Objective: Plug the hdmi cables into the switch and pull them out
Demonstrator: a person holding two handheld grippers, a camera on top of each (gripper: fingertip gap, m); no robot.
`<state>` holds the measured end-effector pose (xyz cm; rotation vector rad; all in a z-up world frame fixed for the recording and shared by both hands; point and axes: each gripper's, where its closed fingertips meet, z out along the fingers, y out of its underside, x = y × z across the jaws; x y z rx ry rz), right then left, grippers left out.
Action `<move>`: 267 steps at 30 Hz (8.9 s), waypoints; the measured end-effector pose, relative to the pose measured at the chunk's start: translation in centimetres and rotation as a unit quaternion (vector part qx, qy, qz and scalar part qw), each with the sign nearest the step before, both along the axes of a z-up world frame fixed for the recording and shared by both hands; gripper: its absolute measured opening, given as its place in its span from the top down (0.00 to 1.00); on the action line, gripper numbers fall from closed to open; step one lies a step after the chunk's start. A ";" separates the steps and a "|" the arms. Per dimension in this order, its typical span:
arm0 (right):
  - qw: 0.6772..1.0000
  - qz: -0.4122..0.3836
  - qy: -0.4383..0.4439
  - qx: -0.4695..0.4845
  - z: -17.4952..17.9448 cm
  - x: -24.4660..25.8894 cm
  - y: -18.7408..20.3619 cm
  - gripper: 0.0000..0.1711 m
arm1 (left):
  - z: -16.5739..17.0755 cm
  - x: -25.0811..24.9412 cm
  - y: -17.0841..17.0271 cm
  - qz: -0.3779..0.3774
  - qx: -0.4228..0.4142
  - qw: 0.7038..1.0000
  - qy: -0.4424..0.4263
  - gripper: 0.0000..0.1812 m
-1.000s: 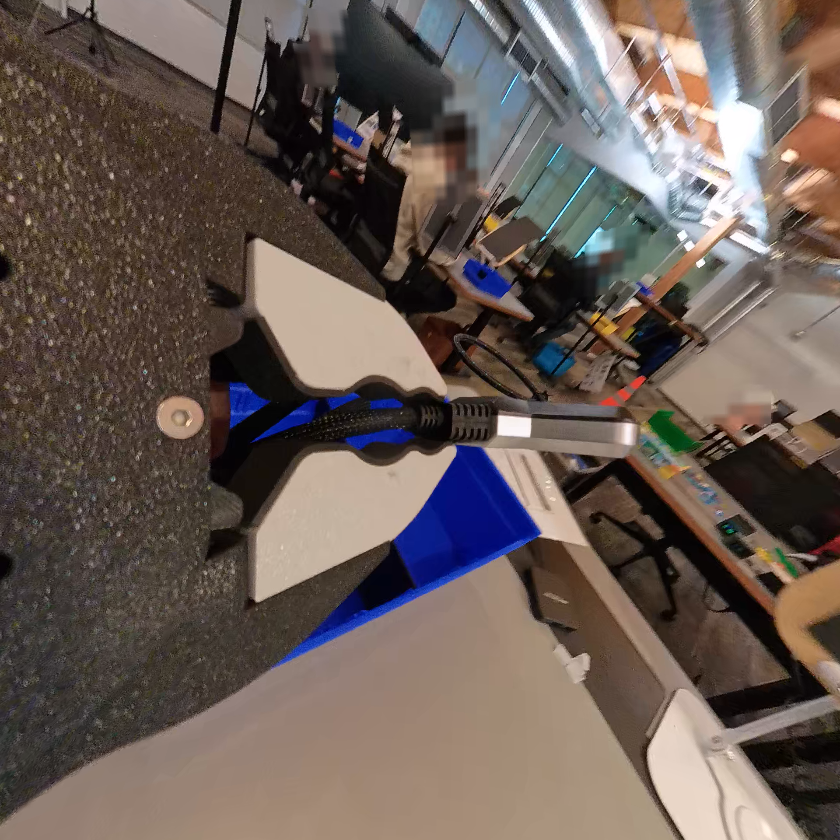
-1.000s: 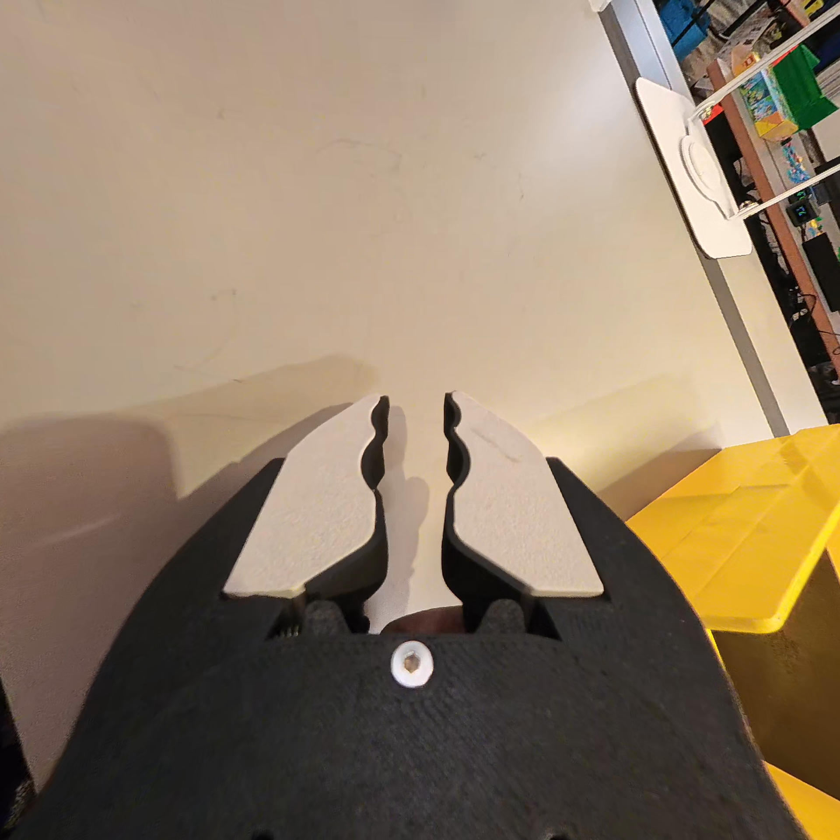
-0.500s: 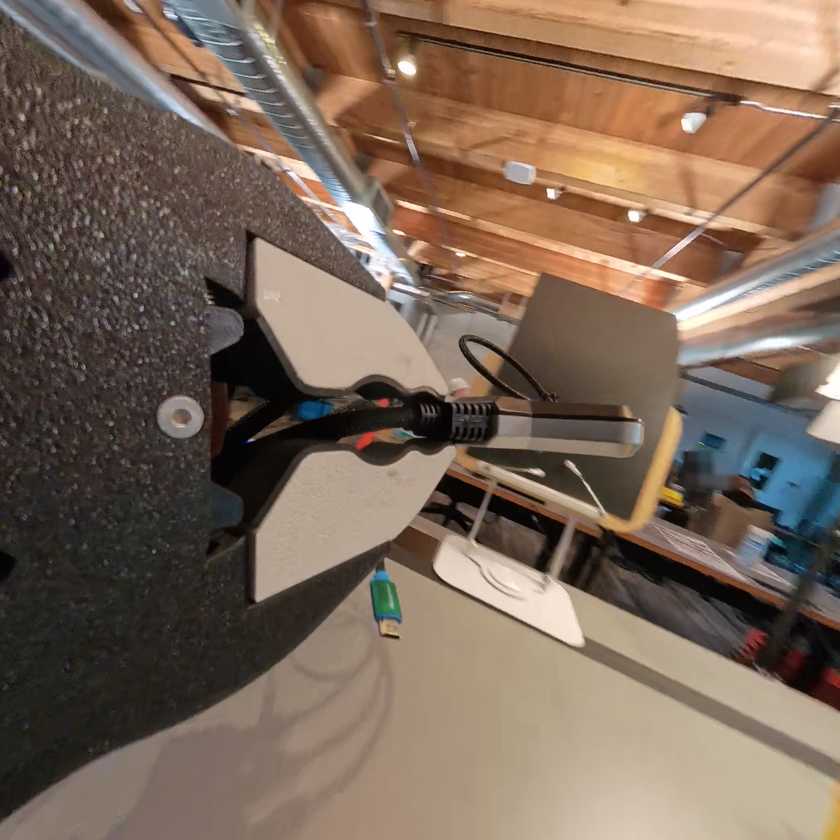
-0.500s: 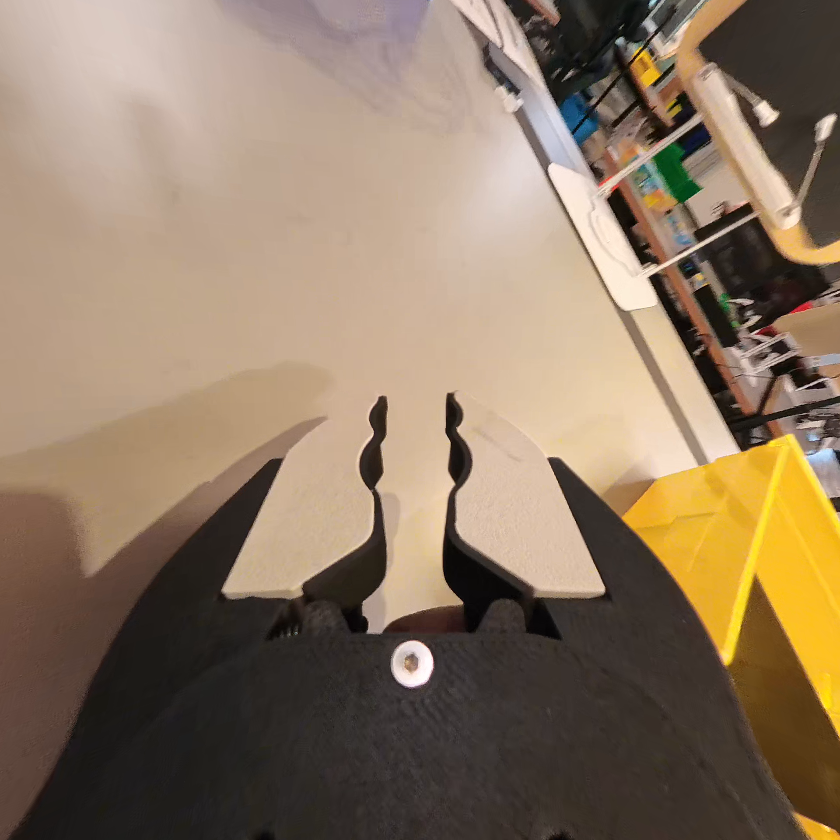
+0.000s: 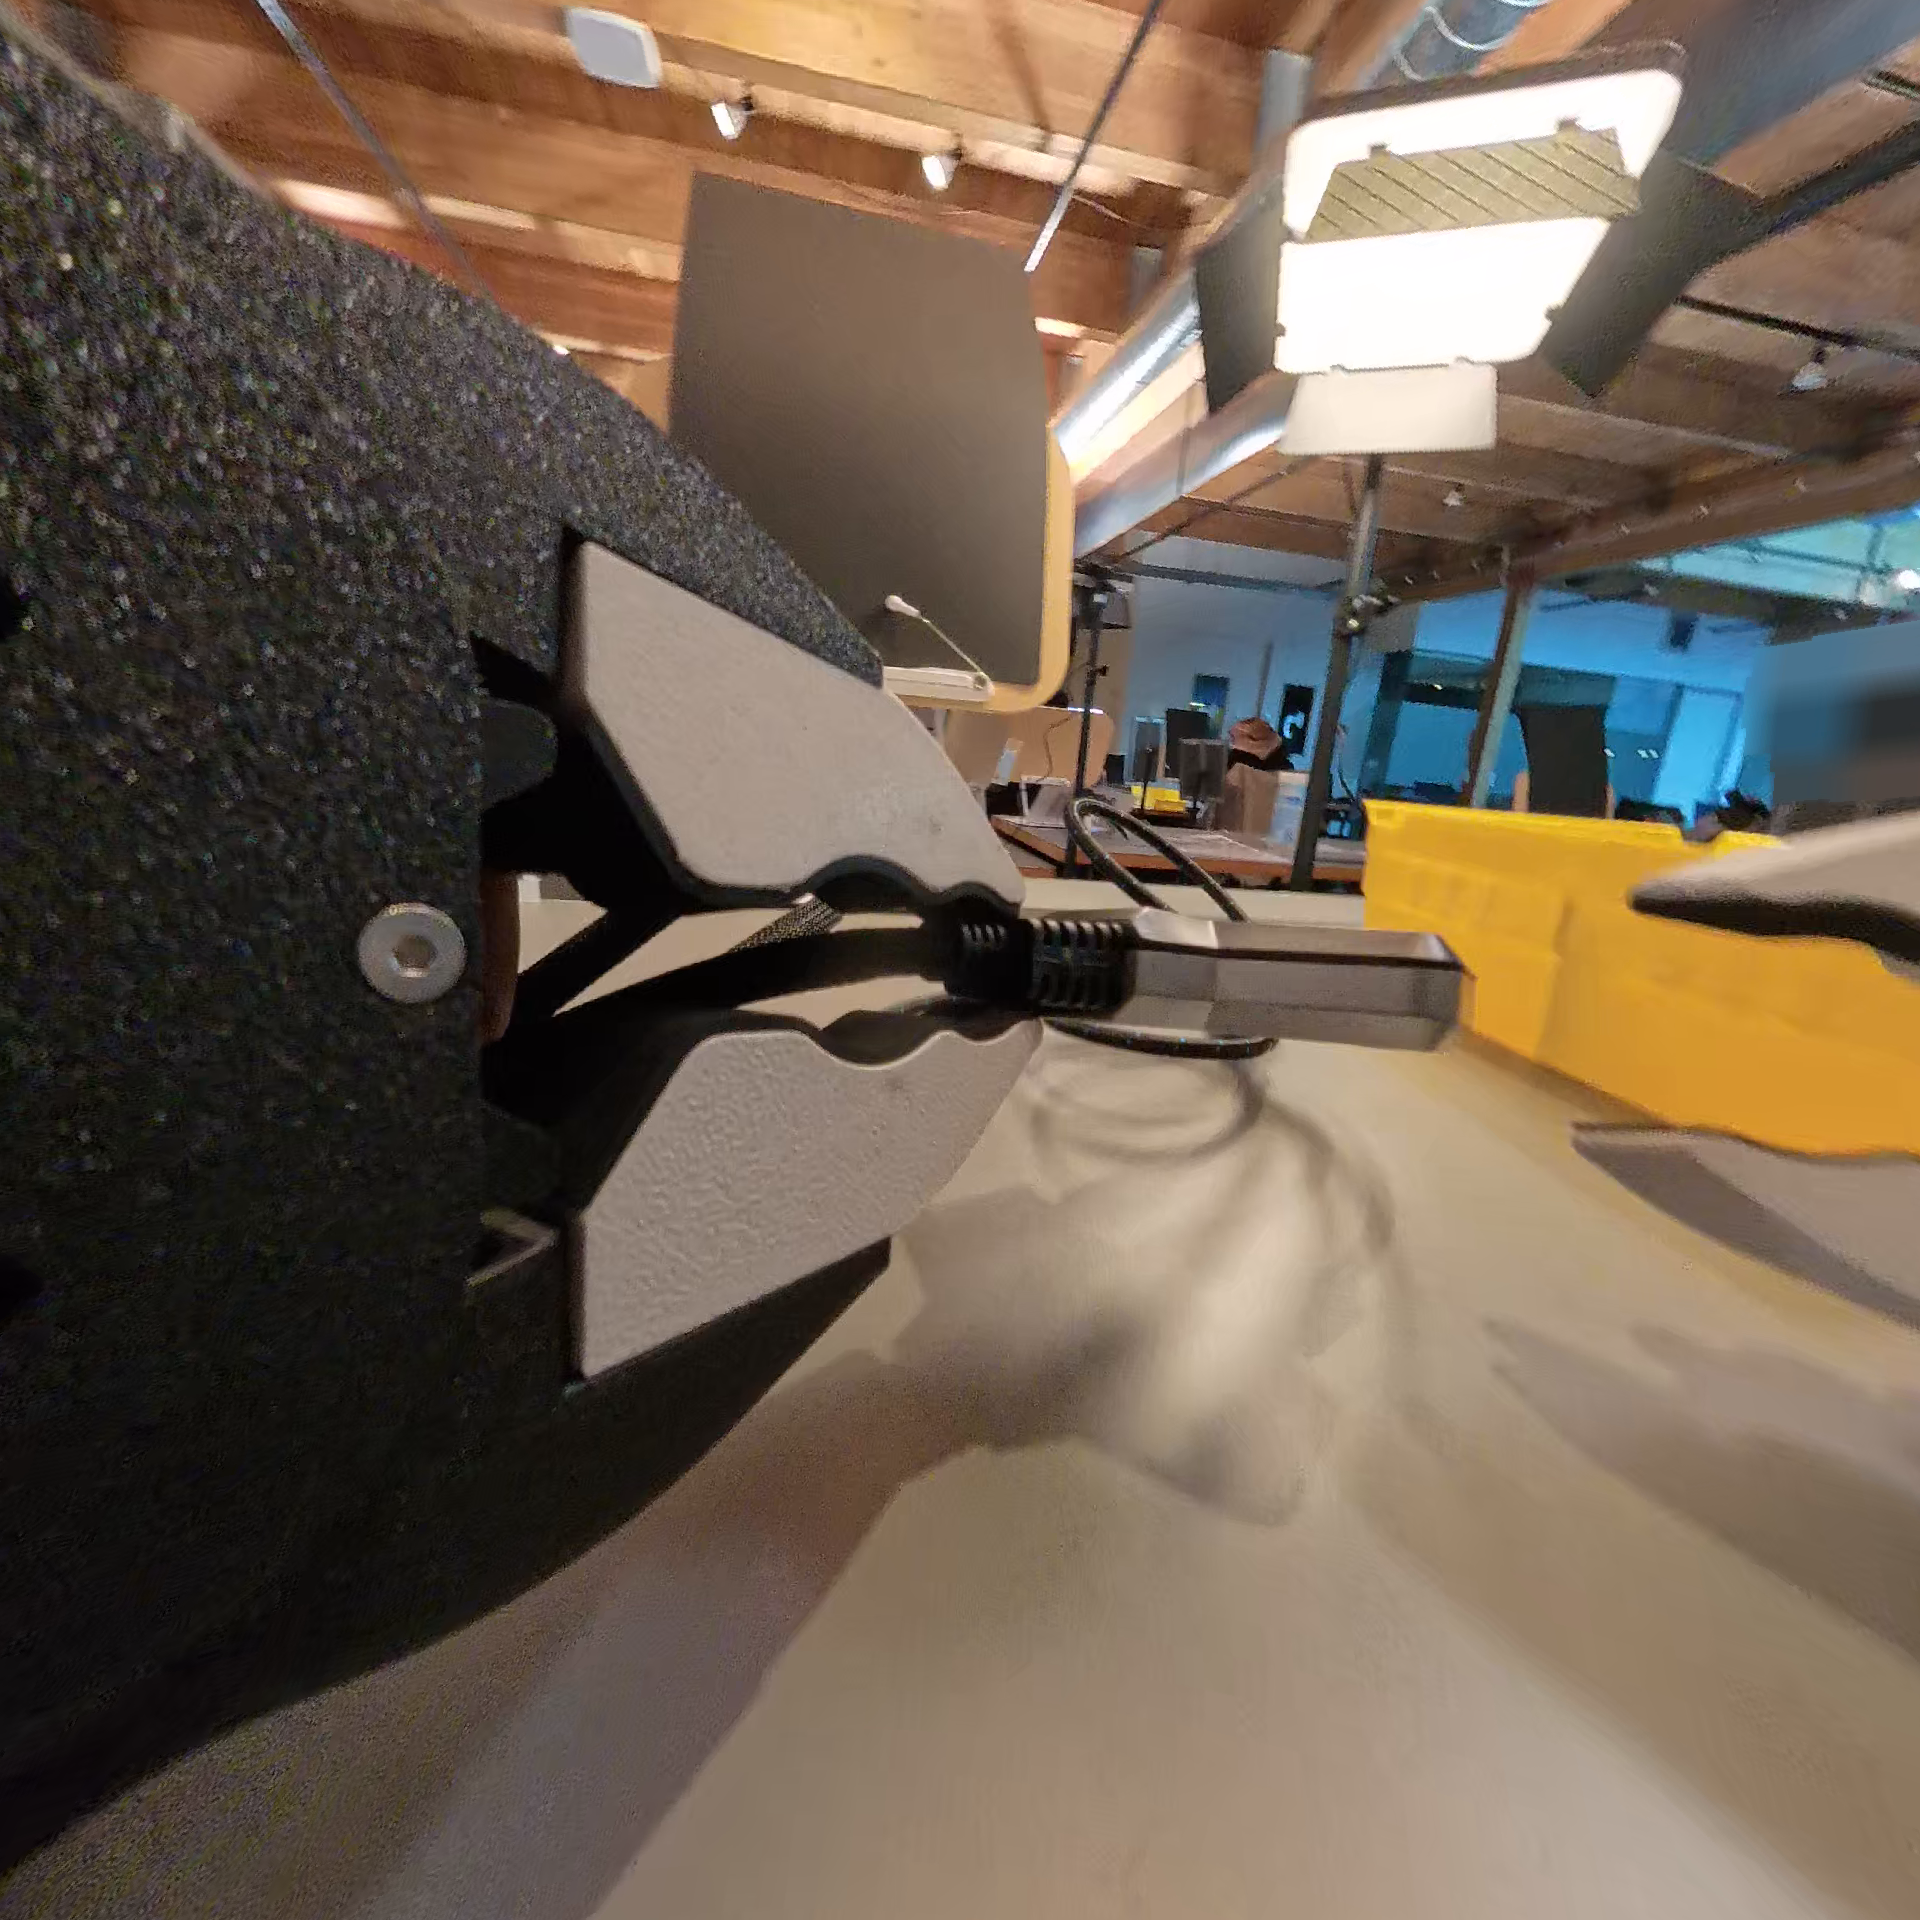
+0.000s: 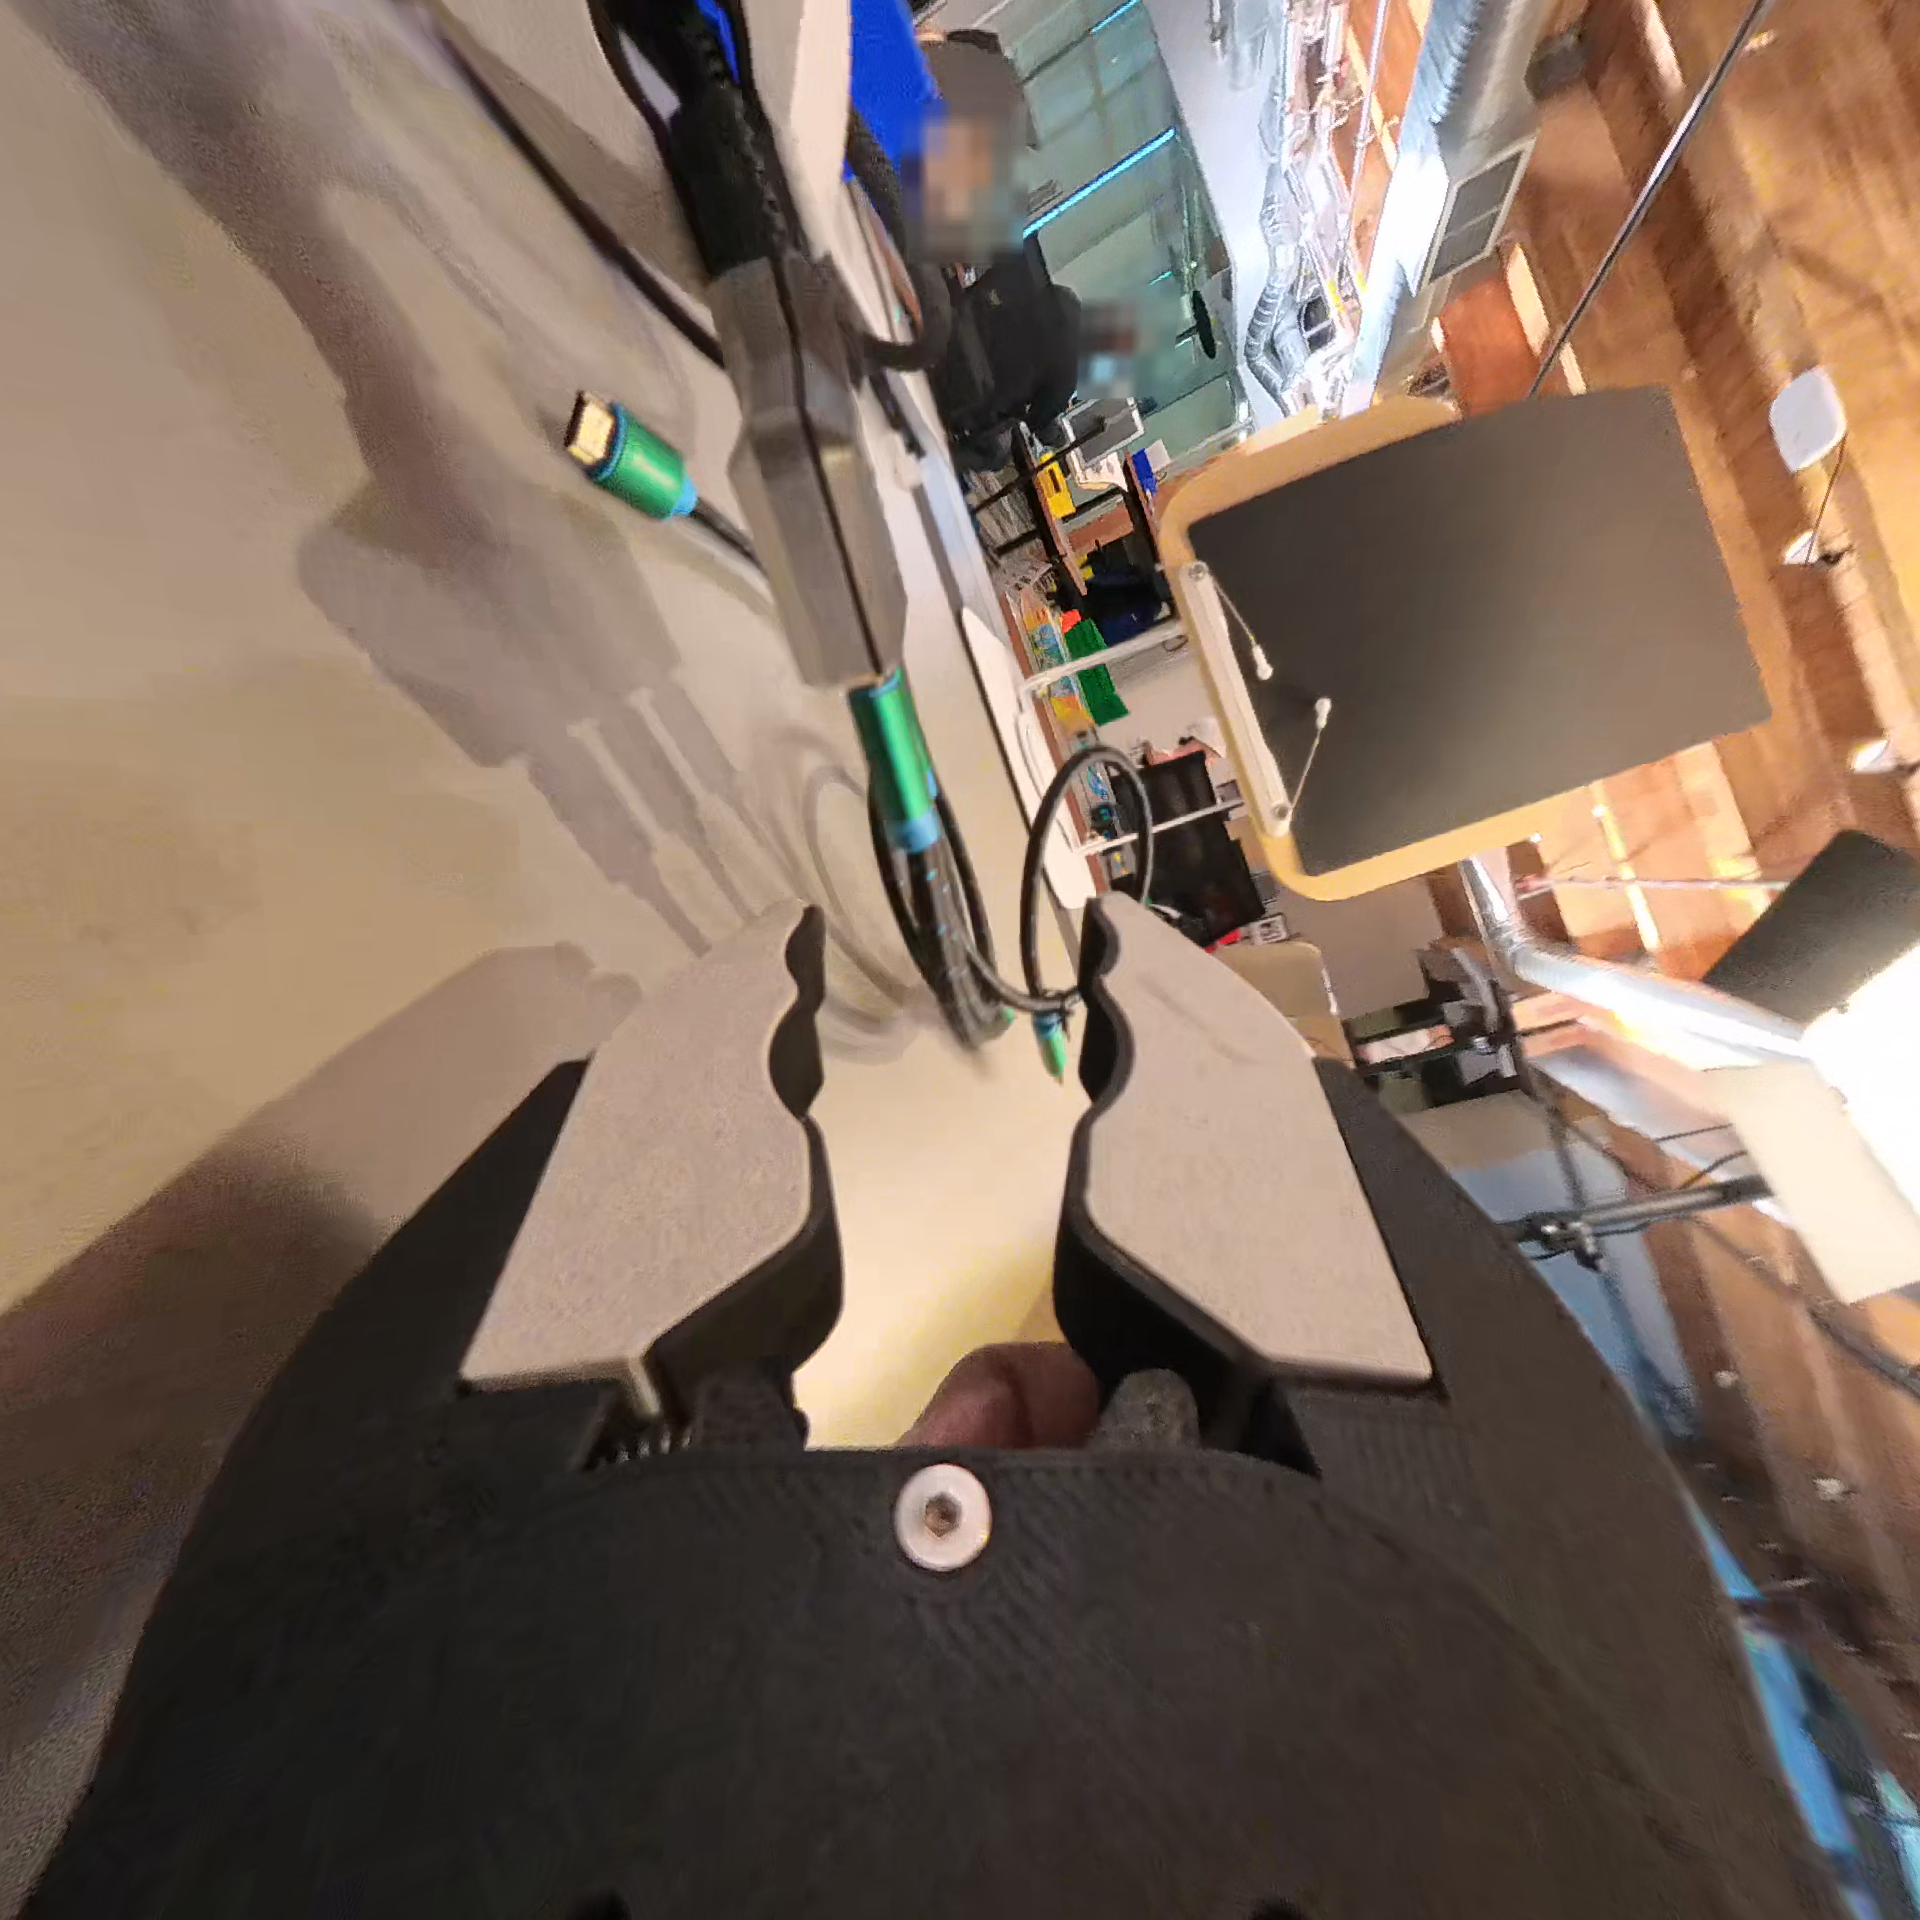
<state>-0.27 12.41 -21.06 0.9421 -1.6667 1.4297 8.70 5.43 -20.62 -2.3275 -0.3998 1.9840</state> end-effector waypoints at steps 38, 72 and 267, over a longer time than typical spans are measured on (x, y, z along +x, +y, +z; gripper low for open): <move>0.990 0.027 0.129 0.060 -3.5 6.7 -3.7 0.93 | -3.6 -0.7 2.5 -0.023 -0.113 0.993 0.021 0.87; 0.991 0.021 0.130 0.009 -1.4 -1.2 1.4 0.94 | -1.2 2.0 -4.1 0.102 -0.067 0.990 0.071 0.87; 0.936 -0.120 -0.244 0.222 4.0 -19.0 7.1 0.72 | -4.4 -5.5 -13.1 0.113 -0.050 0.992 -0.040 0.85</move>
